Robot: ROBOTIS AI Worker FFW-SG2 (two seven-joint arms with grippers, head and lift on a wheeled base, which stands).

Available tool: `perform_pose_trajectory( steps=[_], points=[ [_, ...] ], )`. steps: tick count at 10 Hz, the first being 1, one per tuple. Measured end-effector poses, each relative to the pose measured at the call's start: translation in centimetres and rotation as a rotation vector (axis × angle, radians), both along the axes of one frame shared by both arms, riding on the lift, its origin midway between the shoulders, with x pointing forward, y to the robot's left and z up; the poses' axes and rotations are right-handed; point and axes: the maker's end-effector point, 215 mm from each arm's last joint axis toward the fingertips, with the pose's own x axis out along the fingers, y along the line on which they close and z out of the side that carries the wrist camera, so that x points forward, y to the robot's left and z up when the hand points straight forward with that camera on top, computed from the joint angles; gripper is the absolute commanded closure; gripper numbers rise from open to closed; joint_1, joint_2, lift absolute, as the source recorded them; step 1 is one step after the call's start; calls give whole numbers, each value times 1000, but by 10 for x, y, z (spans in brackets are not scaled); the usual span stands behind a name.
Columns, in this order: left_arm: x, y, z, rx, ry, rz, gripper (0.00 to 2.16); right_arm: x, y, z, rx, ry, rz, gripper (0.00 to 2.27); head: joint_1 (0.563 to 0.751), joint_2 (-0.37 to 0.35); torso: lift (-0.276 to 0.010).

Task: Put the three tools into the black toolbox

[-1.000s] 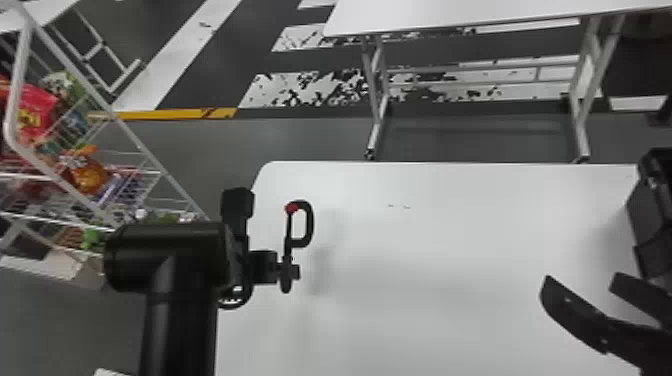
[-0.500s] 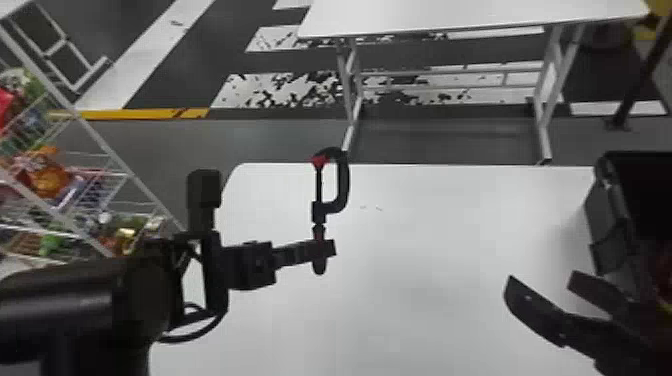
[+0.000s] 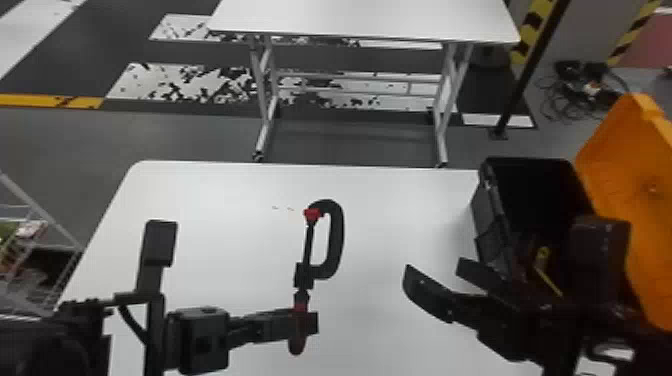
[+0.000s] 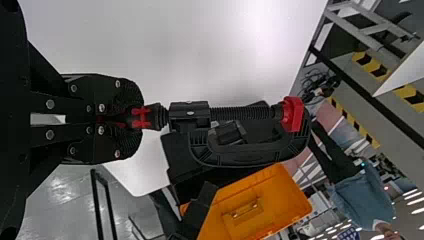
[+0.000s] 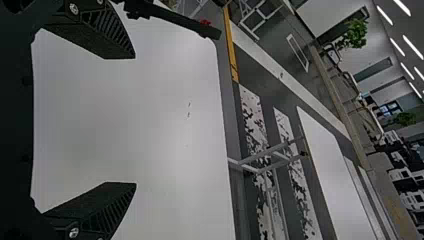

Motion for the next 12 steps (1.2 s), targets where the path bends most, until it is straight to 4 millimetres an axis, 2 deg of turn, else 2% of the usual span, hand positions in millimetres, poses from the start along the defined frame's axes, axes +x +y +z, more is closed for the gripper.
perform_pose_trajectory(
  steps=[3, 6, 9, 12],
  points=[
    [-20, -24, -15, 34, 29, -74, 1919, -3, 17, 3, 22, 42, 55, 100, 695, -50, -51],
    [-25, -37, -25, 58, 43, -106, 1919, -13, 35, 11, 51, 76, 118, 100, 695, -39, -51],
    [-26, -44, -24, 57, 39, -119, 1919, -11, 46, 16, 80, 92, 157, 103, 695, -31, -51],
    [-29, -57, -20, 43, 33, -144, 1919, -8, 61, 8, 146, 129, 175, 103, 695, -30, -51]
  ],
)
